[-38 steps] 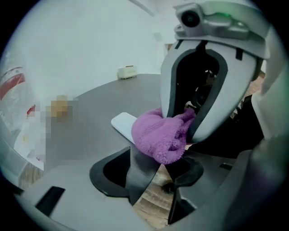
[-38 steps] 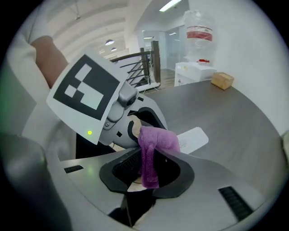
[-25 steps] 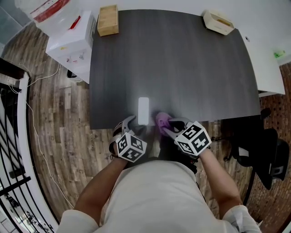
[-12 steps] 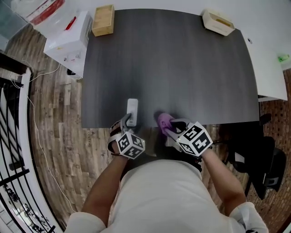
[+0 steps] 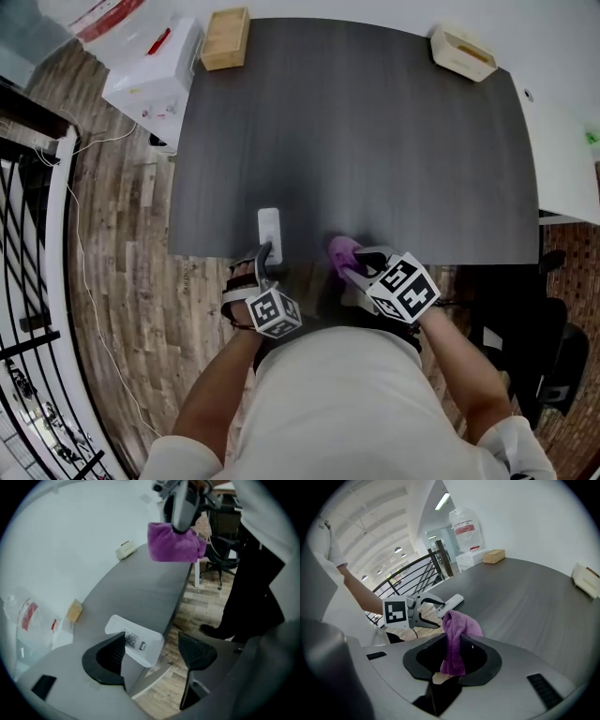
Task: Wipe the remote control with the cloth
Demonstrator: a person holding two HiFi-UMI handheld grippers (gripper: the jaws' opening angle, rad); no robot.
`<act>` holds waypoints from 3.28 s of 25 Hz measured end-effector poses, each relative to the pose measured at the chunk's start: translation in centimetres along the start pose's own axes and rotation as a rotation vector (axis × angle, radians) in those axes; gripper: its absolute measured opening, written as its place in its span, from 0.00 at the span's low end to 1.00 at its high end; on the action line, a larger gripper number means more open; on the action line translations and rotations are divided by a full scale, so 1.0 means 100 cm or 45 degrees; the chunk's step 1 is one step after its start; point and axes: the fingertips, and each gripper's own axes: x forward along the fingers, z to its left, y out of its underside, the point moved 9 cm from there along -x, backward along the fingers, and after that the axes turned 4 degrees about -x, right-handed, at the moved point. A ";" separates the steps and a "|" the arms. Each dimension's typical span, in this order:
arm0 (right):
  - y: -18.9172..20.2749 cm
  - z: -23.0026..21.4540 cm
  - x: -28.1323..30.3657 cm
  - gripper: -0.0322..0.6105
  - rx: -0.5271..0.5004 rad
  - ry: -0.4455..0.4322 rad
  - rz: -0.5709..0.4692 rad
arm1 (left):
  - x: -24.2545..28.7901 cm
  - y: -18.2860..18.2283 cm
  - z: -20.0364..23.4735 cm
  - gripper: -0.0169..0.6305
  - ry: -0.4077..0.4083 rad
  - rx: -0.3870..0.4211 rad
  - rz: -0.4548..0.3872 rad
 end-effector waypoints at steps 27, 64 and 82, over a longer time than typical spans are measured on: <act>-0.019 0.023 0.025 0.20 -0.008 -0.006 0.037 | -0.027 0.123 0.070 0.32 0.197 -1.673 -0.431; -0.033 -0.035 0.000 0.20 0.115 0.215 -0.071 | 0.024 0.049 0.129 0.53 0.180 -0.885 -0.138; -0.057 -0.097 0.022 0.20 0.494 0.760 -0.520 | -0.032 0.085 0.158 0.53 0.234 -0.895 -0.330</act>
